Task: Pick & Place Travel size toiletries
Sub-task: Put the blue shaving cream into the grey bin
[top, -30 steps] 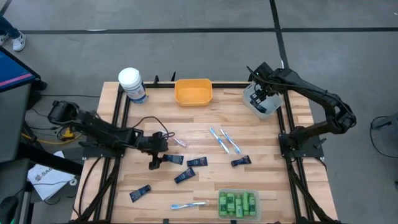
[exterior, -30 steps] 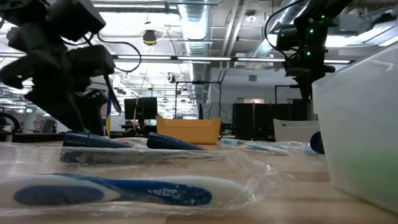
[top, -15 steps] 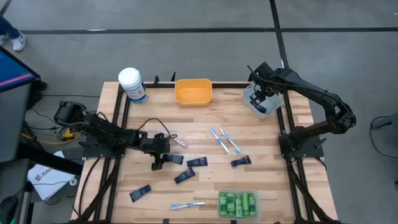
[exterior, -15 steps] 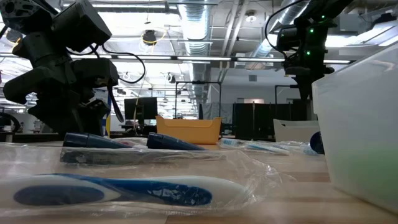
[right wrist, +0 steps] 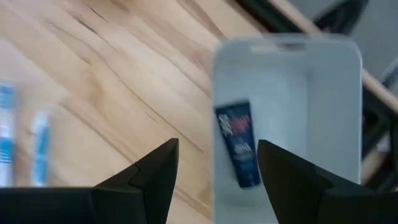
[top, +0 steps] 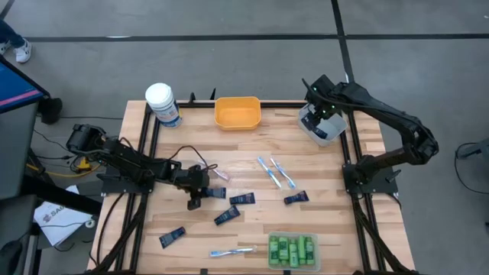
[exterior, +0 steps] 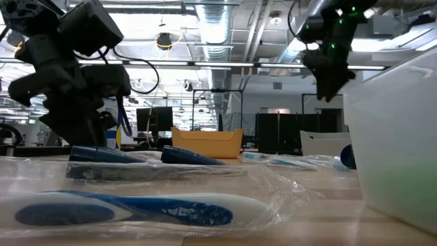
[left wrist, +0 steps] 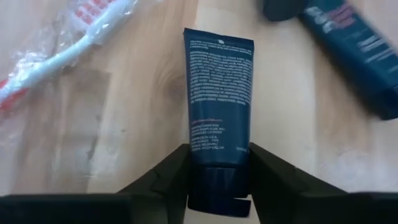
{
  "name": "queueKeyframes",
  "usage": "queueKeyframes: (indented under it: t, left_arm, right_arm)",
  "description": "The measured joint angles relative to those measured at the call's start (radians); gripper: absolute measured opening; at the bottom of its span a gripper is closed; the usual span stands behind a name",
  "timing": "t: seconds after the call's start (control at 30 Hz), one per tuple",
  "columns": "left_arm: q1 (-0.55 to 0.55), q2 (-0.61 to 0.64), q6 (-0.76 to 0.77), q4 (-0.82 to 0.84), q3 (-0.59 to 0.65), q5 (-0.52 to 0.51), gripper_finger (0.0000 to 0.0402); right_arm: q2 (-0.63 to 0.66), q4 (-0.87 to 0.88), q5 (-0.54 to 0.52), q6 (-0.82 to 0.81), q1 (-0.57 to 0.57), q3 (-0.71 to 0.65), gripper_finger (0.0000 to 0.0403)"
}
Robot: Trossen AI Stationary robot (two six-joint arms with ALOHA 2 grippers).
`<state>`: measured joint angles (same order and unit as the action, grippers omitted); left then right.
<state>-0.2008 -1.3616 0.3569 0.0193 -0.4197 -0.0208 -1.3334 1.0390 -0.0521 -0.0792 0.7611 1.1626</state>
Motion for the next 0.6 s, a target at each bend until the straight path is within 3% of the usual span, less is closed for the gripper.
queueKeyframes:
  t: [0.33,0.6]
  left_arm:
    - [0.024,0.116,0.114,0.009,-0.011,-0.011,0.0150]
    - [0.178,0.355,0.303,0.000,-0.011,-0.023,0.0139]
  right_arm:
    - [0.011,-0.031,0.015,0.004,-0.144,0.206,0.0209]
    - [0.011,-0.150,0.086,0.051,-0.285,0.263,0.0209]
